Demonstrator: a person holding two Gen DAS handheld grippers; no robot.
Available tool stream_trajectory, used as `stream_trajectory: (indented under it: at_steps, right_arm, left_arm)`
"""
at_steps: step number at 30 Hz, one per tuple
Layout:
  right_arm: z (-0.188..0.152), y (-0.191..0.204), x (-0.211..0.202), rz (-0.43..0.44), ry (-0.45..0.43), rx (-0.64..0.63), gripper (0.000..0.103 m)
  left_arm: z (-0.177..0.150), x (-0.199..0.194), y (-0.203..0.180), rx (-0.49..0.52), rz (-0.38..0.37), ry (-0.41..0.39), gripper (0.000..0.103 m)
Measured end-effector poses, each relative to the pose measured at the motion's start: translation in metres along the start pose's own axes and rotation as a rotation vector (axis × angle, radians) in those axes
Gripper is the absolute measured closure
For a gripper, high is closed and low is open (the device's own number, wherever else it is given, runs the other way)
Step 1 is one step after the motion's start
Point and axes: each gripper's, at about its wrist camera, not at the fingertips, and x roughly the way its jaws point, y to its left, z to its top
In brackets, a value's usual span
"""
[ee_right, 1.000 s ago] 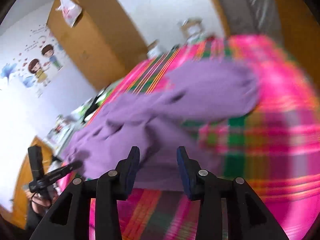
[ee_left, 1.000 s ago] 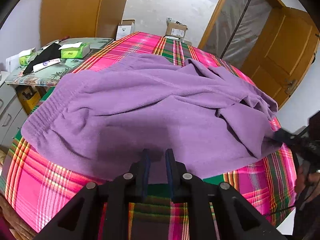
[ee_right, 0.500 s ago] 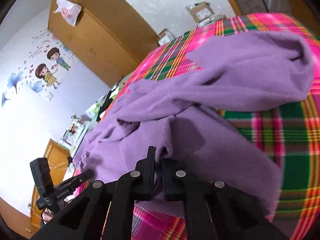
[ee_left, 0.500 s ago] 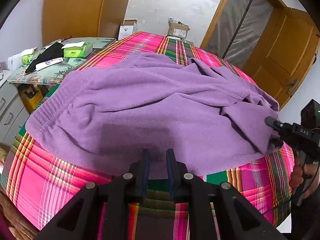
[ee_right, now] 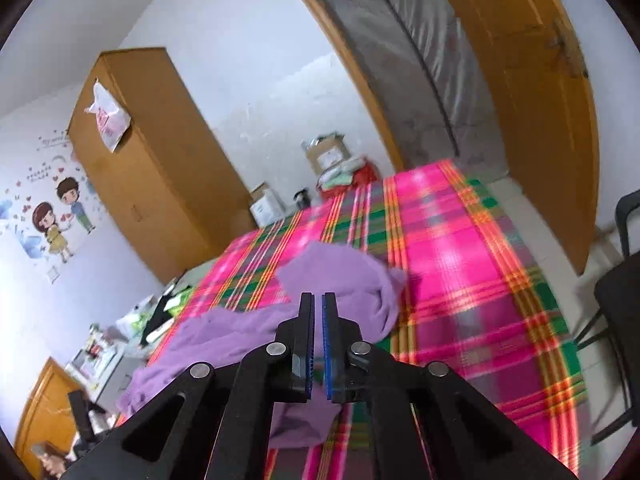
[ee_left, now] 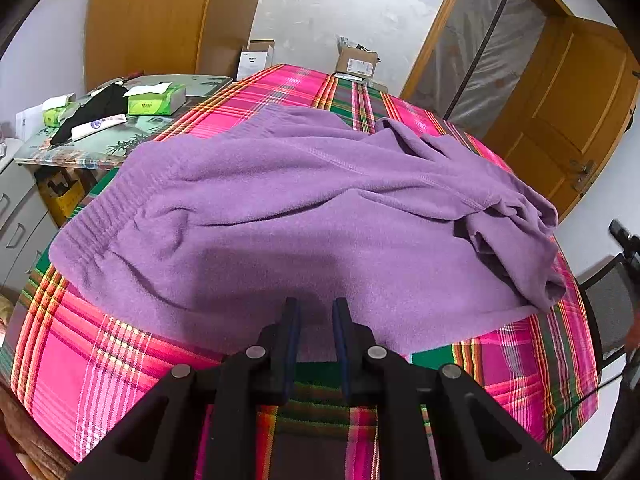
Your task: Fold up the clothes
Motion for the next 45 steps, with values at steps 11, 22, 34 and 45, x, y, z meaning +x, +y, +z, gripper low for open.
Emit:
stream_trajectory:
  at_steps: [11, 22, 34, 45]
  right_arm:
    - [-0.051, 0.037, 0.098, 0.096, 0.237, -0.143, 0.064]
    - [-0.05, 0.039, 0.108, 0.093, 0.25, -0.186, 0.094]
    - [0.009, -0.035, -0.012, -0.216, -0.055, -0.05, 0.103]
    - [-0.034, 0.029, 0.032, -0.002, 0.119, -0.2, 0.08]
  left_arm:
    - [0.002, 0.0, -0.017, 0.044, 0.023, 0.002, 0.086]
    - [0.0, 0.006, -0.021, 0.061, 0.034, 0.016, 0.086]
    - [-0.001, 0.006, -0.018, 0.055, 0.012, 0.005, 0.086]
    - [0.001, -0.028, 0.02, -0.028, 0.075, -0.082, 0.086]
